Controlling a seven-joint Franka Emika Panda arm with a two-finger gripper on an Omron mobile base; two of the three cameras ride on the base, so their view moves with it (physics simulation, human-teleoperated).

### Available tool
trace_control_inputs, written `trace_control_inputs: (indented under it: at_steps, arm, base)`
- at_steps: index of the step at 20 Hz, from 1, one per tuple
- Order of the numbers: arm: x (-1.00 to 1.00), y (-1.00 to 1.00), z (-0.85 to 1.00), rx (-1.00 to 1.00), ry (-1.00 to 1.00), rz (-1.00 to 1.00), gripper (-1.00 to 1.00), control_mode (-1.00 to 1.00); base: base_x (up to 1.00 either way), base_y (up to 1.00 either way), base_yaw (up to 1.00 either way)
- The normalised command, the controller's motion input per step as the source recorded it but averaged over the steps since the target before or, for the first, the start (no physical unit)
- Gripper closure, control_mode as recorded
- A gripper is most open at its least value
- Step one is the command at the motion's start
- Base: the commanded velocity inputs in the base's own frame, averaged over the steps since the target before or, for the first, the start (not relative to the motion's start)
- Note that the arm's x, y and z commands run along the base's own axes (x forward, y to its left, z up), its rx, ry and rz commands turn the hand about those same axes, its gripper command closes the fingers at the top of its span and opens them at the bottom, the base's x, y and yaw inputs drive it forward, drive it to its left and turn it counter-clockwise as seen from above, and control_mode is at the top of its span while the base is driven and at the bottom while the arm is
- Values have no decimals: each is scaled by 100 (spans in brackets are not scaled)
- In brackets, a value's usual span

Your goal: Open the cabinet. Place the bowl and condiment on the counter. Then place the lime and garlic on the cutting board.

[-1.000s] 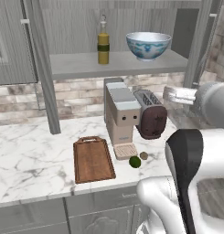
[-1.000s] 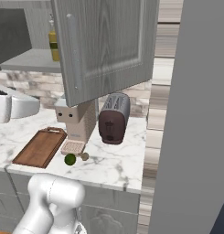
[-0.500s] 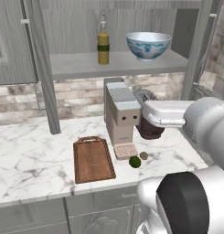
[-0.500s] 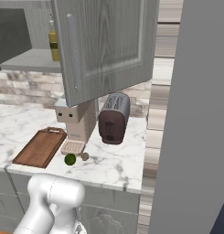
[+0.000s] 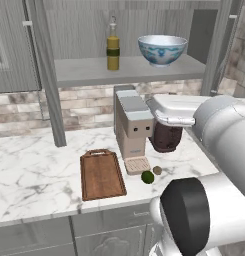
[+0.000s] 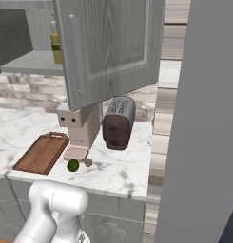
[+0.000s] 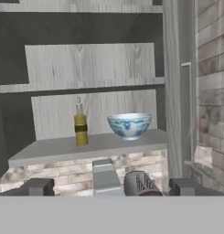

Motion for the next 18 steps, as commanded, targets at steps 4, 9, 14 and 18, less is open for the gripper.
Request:
trace_control_inputs:
  at_steps: [4,9,14,18]
  arm:
    - [38,-19,0,3,-2,-6,-100,-100]
    - [21,-8,0,4,0,-11,-100,-100]
    - [4,0,0,2,-1,-17,-100,-100]
    - [0,0,0,1,0,-21,-100,-100]
  base:
    - [0,0,0]
    - [0,0,0]
    - [0,0,0]
    - [0,0,0]
